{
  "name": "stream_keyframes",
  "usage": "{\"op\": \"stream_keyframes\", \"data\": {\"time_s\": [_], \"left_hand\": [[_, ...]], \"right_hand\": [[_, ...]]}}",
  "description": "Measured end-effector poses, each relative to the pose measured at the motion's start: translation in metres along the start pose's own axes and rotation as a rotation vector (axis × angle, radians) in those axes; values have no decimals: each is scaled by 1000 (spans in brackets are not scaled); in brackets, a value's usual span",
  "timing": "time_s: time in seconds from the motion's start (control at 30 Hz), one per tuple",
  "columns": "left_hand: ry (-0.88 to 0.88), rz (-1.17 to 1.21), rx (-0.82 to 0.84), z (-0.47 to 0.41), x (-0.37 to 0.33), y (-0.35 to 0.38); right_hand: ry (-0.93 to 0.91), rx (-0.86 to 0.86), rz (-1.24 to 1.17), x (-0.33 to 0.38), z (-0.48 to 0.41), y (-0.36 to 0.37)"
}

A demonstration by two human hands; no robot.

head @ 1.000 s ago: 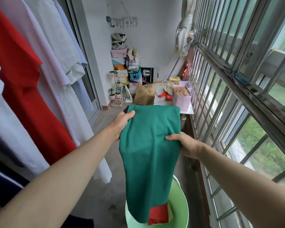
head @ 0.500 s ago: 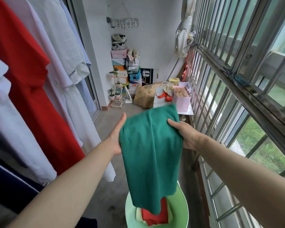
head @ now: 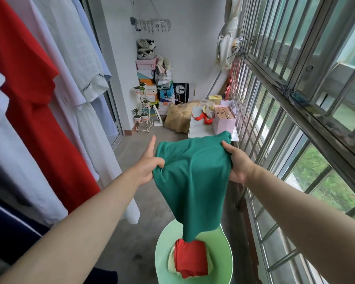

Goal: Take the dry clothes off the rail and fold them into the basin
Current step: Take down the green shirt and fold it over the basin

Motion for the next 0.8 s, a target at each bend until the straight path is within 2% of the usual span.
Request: {"op": "stream_keyframes", "data": {"time_s": [0.07, 0.1, 0.2, 0.27, 0.33, 0.4, 0.57, 0.67, 0.8], "left_hand": [[64, -28, 36, 1, -3, 1], [121, -119, 10, 3, -7, -1], [391, -692, -180, 13, -25, -4], [560, -1034, -136, 17, -33, 11], [639, -1385, -98, 18, -31, 28], [678, -1605, -157, 16, -26, 39], [560, -1455, -244, 6, -27, 36], [552, -1552, -136, 6, -25, 42], [465, -1576, -50, 4, -22, 42]], "right_hand": [[-5, -16, -27, 3, 0, -2], [-8, -29, -33, 5, -1, -5], [-12, -75, -38, 9, -5, -11], [-8, -107, -61, 8, -8, -13], [22, -124, -68, 5, -10, -12], [57, -127, -53, 0, -10, -11], [149, -137, 61, -5, -12, -15], [217, -133, 366, -3, -11, -20], [243, -25, 673, 1, -13, -22]]}}
Point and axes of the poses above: each hand's wrist, its own z-axis away from the middle knuckle, its own y-axis out of the palm, x = y × z, the point moved 5 cm from there along -z, towards the middle knuckle, and after that the axes turned 15 degrees about -z, right-handed, at the moved point
